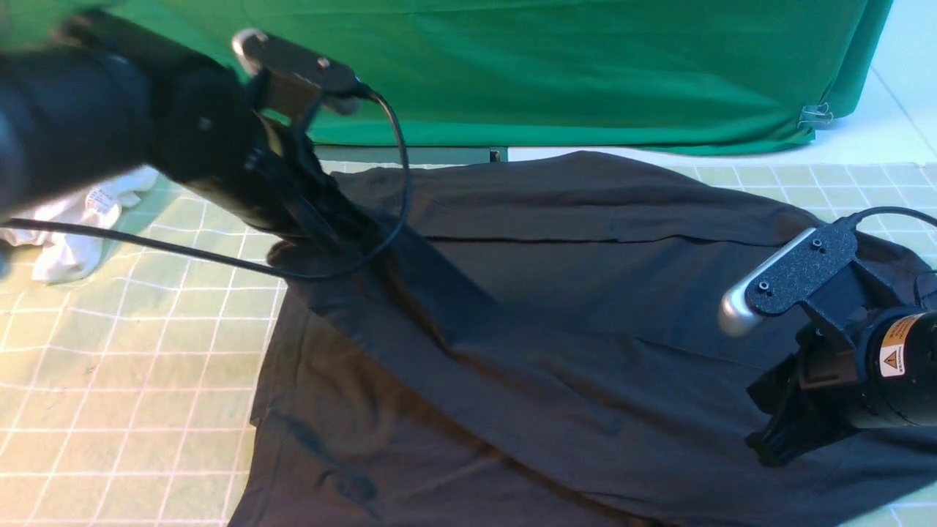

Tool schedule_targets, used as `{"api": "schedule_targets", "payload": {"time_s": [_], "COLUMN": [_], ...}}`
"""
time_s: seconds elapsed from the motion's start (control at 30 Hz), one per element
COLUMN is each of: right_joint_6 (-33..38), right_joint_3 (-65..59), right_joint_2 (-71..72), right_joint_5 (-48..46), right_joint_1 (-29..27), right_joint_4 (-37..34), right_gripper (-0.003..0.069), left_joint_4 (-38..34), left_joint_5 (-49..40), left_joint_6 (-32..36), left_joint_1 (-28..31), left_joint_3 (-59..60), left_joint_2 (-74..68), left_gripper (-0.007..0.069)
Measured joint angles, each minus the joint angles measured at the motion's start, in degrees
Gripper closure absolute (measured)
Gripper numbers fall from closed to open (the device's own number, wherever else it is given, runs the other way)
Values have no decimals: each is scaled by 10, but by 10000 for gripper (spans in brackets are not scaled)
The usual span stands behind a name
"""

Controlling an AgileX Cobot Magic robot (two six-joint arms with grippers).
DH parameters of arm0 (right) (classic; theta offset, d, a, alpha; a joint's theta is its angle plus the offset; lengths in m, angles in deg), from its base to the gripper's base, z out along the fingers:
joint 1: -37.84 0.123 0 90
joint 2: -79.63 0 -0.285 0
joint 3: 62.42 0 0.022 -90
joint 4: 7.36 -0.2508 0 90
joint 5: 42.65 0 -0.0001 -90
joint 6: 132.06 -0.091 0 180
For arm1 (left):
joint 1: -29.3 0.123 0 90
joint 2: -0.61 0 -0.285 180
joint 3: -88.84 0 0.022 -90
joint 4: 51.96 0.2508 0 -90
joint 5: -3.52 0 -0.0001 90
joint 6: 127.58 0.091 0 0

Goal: Fold a long-sleeved shirt over a green coffee tablecloth.
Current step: 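Fold the left side of the black T-shirt inward over its body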

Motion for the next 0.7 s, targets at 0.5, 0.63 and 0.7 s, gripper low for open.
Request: {"api": "schedule_targets", "payload": {"time_s": [0.5,0.63,0.7], "right_joint_6": [0,-7,-13], "right_joint_3": [0,0,0], "right_joint_2": [0,0,0], "right_joint_5": [-2,2,6], "right_joint_1": [0,0,0], "right_joint_4": [0,0,0], "right_gripper": [470,462,457], "left_joint_4": [37,38,37], "left_joint_5": [-39,-45,-44], "left_joint_6": [-65,-75,-75], "left_joint_1": [20,48,59], "left_joint_3": [-53,-67,-78], "left_joint_2": [-89,-89,-89], "left_gripper": [582,428,362]}}
